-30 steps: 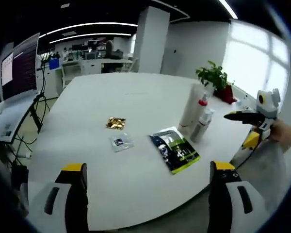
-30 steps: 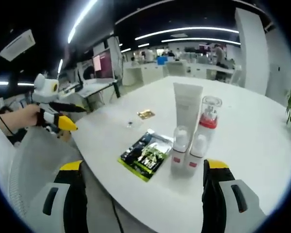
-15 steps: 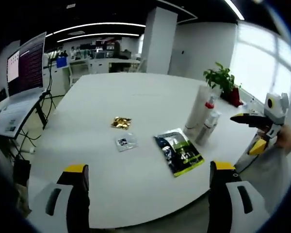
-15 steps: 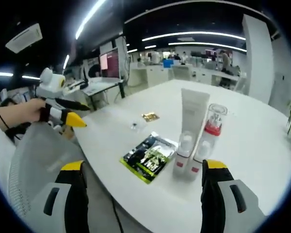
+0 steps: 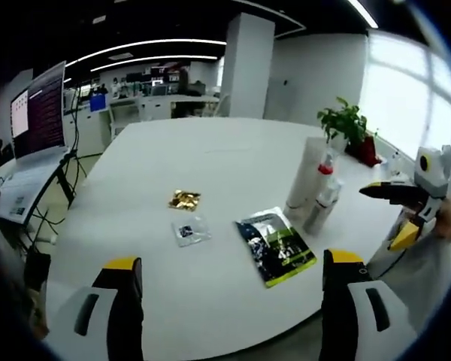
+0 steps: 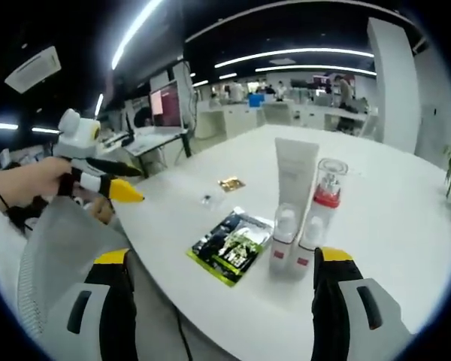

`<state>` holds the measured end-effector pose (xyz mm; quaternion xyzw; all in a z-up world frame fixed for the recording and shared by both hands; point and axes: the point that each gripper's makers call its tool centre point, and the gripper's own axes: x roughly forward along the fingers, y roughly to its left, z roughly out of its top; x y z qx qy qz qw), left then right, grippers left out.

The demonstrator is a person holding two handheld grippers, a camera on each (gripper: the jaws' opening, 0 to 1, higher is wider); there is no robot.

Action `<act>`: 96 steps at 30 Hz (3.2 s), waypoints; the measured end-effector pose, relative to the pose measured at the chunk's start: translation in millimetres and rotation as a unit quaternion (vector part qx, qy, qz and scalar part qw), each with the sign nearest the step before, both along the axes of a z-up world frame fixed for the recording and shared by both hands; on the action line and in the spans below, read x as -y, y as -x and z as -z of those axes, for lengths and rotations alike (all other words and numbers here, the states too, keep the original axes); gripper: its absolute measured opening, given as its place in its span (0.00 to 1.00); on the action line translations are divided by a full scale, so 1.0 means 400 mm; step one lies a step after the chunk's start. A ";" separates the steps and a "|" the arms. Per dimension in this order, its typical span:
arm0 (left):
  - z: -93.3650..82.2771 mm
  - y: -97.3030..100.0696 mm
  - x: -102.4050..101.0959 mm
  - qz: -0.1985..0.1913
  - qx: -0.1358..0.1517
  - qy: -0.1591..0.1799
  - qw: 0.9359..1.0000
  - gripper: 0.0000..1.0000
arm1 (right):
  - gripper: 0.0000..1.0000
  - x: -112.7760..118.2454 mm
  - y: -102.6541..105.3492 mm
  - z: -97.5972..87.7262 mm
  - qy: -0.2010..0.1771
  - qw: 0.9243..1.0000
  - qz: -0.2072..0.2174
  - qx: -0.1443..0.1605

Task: Arrange the skincare products in the storage area until every visible bottle or jar stands upright without overlapping.

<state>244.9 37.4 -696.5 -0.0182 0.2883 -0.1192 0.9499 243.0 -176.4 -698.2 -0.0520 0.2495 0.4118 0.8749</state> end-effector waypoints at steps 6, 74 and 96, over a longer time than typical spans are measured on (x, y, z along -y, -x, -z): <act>0.029 -0.031 0.010 0.015 -0.023 -0.008 1.000 0.88 | 0.98 0.004 -0.001 -0.001 0.003 1.000 0.006 0.000; 0.336 -0.305 -0.105 -0.085 -0.222 -0.090 0.967 0.56 | 0.94 0.015 0.002 0.042 0.055 0.998 0.011 -0.019; 0.304 -0.316 -0.111 -0.089 -0.208 -0.070 0.972 0.37 | 0.94 0.018 0.003 0.043 0.057 0.998 0.015 -0.022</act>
